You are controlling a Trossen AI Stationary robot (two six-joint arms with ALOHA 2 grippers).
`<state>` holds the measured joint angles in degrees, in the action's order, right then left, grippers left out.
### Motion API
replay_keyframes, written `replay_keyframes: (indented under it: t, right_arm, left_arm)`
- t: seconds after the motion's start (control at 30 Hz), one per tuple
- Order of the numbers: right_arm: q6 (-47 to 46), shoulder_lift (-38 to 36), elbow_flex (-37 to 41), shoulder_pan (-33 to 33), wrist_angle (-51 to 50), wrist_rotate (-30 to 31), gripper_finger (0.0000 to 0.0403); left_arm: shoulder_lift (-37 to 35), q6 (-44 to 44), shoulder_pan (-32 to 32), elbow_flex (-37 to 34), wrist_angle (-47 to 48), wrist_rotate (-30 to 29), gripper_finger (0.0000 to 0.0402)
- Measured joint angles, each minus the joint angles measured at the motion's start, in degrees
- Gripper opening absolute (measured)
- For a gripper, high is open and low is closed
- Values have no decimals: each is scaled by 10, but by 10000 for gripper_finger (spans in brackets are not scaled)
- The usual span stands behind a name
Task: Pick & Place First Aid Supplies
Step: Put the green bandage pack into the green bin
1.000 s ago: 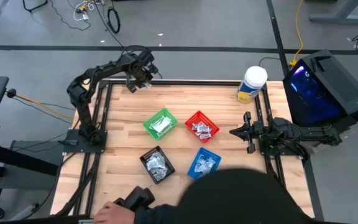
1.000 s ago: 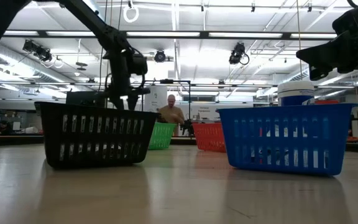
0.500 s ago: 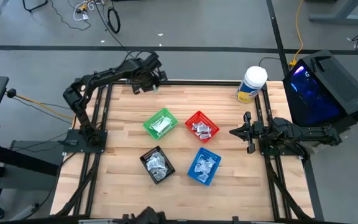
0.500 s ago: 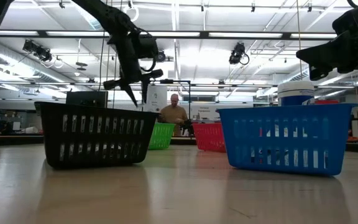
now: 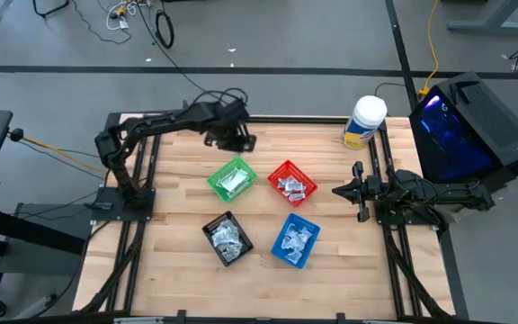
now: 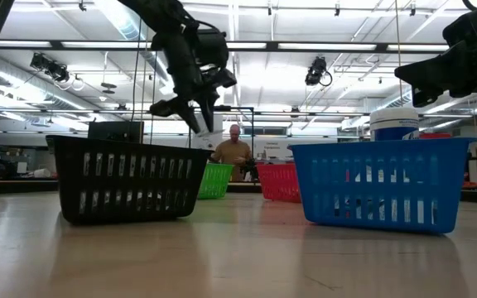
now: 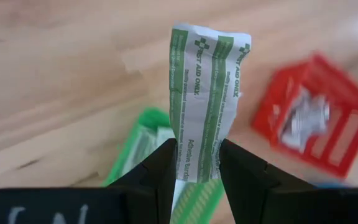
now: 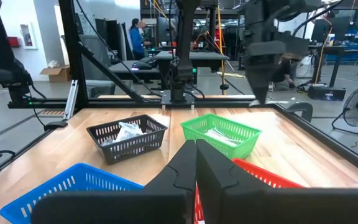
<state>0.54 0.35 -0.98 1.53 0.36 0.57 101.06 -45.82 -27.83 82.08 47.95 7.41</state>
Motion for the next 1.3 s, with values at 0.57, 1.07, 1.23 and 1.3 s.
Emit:
replay_keyframes:
  t: [0.57,1.07,1.23,1.3]
  right_arm:
    - [0,0,0,0,0,0,13]
    - [0,0,0,0,0,0,13]
    - [0,0,0,0,0,0,13]
    - [0,0,0,0,0,0,13]
  left_arm:
    - [0,85,79,0,58,-7,126]
    - [0,75,114,-62,51,-19,126]
    - [0,75,114,-85,50,-29,126]
    - [0,75,114,-91,50,-37,126]
